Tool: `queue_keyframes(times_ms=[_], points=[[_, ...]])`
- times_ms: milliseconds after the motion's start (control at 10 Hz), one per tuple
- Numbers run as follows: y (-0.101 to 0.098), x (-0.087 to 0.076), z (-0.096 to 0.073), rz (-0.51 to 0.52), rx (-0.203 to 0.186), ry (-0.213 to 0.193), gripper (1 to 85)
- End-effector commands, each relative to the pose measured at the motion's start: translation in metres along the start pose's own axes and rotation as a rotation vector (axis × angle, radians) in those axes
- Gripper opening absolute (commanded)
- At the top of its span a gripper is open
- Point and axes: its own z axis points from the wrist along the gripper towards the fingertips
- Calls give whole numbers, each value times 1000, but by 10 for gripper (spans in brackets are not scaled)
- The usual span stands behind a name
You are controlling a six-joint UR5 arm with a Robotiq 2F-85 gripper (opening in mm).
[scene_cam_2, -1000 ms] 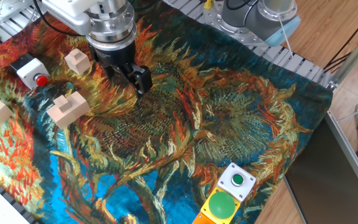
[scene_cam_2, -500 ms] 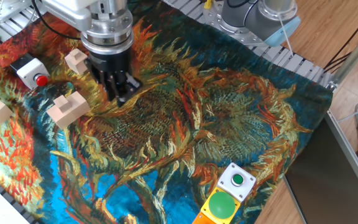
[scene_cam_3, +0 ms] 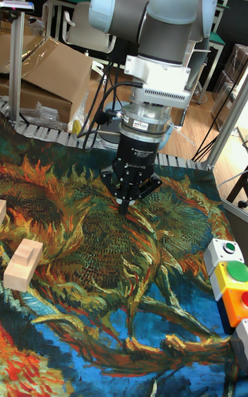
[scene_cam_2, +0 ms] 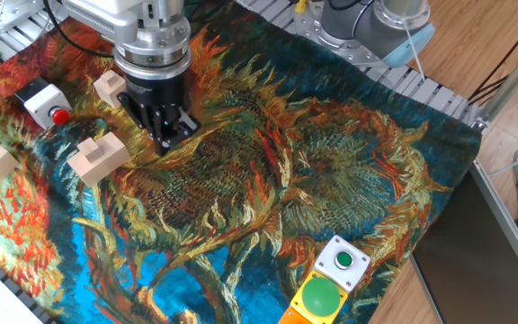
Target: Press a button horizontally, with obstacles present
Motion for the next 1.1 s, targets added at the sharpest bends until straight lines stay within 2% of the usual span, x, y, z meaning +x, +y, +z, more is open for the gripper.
queue_keyframes(times_ms=[0,100,200,300,400,600,700,800,1000], points=[[12,5,-2,-7,-49,18,13],[16,4,-2,-30,-65,13,13],[15,3,-2,-65,-60,9,13],[3,7,-1,-115,-31,18,13],[-20,17,2,-175,2,34,13],[-53,33,11,-231,-9,48,13],[-60,37,12,-256,-11,49,13],[-57,36,12,-247,-22,45,13],[-61,47,11,-176,-8,89,13]])
